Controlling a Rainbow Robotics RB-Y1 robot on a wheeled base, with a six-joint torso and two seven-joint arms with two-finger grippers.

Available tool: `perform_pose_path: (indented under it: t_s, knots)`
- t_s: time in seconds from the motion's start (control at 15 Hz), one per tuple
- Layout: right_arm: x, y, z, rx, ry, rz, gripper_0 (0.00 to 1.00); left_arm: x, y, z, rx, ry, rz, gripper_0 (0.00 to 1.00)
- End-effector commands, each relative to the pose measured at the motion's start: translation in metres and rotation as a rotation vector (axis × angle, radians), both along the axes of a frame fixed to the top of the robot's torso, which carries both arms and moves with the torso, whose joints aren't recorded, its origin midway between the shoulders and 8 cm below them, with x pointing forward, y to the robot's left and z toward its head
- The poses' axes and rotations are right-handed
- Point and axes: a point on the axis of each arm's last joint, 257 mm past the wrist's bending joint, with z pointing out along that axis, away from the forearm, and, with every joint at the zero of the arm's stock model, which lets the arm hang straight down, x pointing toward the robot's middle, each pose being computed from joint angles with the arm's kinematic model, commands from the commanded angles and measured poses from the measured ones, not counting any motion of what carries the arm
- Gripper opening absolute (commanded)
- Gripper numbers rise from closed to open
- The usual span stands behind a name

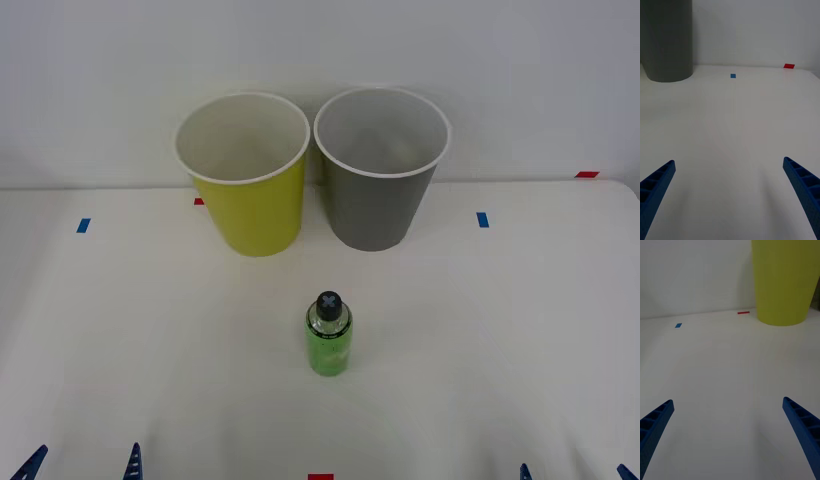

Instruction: Put cans in the gray bin and PET bottles in the light green bin.

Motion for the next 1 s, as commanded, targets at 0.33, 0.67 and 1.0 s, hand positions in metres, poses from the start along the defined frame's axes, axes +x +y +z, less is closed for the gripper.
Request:
perform_pose_path:
  t_s: [0.33, 0.67, 1.0]
  knots:
    - [0.0, 0.0, 0.0, 0.0, 0.0, 0.0, 1.0, 0.0, 0.0, 0.0, 0.0, 0.0, 0.0, 1.0]
    - [0.0, 0.0, 0.0, 0.0, 0.0, 0.0, 1.0, 0.0, 0.0, 0.0, 0.0, 0.0, 0.0, 1.0]
    - [0.0, 0.0, 0.0, 0.0, 0.0, 0.0, 1.0, 0.0, 0.0, 0.0, 0.0, 0.0, 0.0, 1.0]
